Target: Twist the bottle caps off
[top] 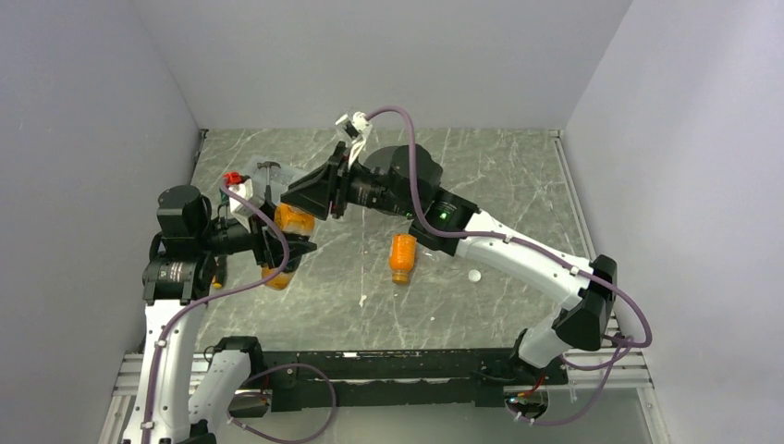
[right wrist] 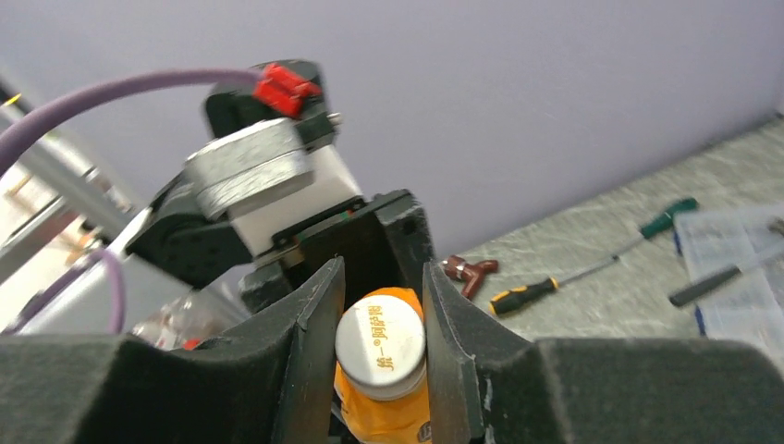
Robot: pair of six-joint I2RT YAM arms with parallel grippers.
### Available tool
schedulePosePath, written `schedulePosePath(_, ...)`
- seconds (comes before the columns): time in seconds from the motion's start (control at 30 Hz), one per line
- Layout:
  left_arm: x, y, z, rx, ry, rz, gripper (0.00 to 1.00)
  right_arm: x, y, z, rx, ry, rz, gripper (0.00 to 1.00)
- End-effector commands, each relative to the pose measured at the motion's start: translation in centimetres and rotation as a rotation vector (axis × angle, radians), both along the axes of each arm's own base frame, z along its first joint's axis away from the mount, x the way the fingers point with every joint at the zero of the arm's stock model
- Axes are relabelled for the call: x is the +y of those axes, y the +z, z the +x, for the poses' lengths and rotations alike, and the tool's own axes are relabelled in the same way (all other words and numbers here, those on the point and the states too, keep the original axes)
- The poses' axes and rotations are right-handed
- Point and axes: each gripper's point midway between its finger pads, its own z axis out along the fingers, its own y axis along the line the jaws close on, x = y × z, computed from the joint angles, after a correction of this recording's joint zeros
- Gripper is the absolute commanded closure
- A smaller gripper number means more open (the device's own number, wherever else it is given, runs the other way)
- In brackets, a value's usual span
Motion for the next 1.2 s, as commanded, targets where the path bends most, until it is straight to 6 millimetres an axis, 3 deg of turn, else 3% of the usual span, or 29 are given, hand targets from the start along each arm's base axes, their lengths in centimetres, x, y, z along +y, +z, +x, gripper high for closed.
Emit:
schedulePosePath(0.0,-0.9,3.4,-2.6,0.013,-0.145,-0.074,0.79,-2.5,5.7,-6.4,-0.228,0.316,0.146,1.00)
schedulePosePath(0.17,-1.1,4.1,-3.9,0.046,-0.186,-0.093,0.80,-3.1,5.4,-7.6,-0.273,0.415,0.145,1.00)
schedulePosePath(0.23,-1.1,4.0,-4.0,0.039,-0.183,-0.087,0.80,-3.0,4.7,-7.1,-0.277,0.410,0.121,1.00)
schedulePosePath(0.27,-1.0,3.9,-4.0,0.042,-0.173,-0.083,0.80,-3.0,4.5,-6.5,-0.271,0.390,0.108,0.92)
schedulePosePath(0.37,-0.7,3.0,-2.9,-0.014,-0.121,-0.035,0.79,-3.3,4.2,-3.6,-0.242,0.228,0.072,0.36)
schedulePosePath(0.43,-0.3,2.2,-1.8,-0.045,-0.065,0.005,0.79,-3.7,4.4,-1.9,-0.224,0.114,0.055,0.18)
schedulePosePath(0.5,0.3,1.5,-0.6,-0.089,-0.002,0.047,0.80,-4.2,4.9,-1.0,-0.201,0.035,0.064,0.09)
schedulePosePath(0.67,1.8,0.2,1.8,-0.199,0.142,0.131,0.79,-4.7,6.1,-0.6,-0.156,-0.146,0.083,0.07)
schedulePosePath(0.8,2.3,0.3,2.4,-0.240,0.185,0.153,0.79,-4.0,3.7,2.7,0.000,-0.301,-0.048,0.17)
schedulePosePath(1.0,2.8,0.4,3.3,-0.245,0.231,0.160,0.80,-1.7,1.2,3.3,0.062,-0.272,-0.119,0.23)
schedulePosePath(1.17,2.8,0.2,3.3,-0.235,0.236,0.163,0.80,-1.0,1.0,2.9,0.071,-0.242,-0.101,0.29)
